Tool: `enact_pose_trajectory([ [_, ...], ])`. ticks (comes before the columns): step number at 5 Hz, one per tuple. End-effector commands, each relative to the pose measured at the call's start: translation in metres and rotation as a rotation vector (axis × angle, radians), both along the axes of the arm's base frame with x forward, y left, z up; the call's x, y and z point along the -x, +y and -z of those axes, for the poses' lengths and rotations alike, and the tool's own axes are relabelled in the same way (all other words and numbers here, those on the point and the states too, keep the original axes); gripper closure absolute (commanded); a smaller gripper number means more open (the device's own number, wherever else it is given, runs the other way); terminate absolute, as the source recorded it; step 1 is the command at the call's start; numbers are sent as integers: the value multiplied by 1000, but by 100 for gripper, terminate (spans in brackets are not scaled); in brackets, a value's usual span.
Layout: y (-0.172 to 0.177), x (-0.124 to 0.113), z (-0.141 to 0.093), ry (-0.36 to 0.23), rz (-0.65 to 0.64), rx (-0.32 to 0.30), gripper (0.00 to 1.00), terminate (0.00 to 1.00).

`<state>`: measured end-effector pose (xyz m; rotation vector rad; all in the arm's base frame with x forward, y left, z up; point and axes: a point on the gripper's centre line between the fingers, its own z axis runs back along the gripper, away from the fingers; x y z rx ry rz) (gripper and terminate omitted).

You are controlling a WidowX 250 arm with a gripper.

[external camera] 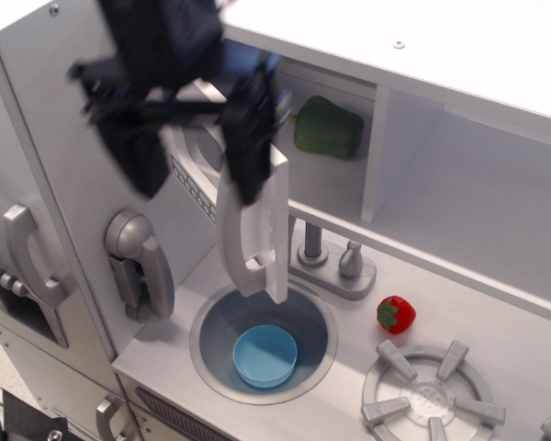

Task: Close microwave

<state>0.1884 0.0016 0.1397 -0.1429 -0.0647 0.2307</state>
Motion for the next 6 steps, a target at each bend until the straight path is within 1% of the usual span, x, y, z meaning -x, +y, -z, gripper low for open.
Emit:
enact_pose_trajectory([
  [1,59,-29,74,-48,-79,-192,0,0],
  [2,68,-41,88,-74,-88,-220,0,0],
  [3,66,-51,82,-95,-97,-200,0,0],
  [4,63,-70,76,-131,-121,-182,0,0],
  [5,59,-93,73,-154,-155,-183,0,0],
  [6,56,-107,73,-160,-177,-187,0,0],
])
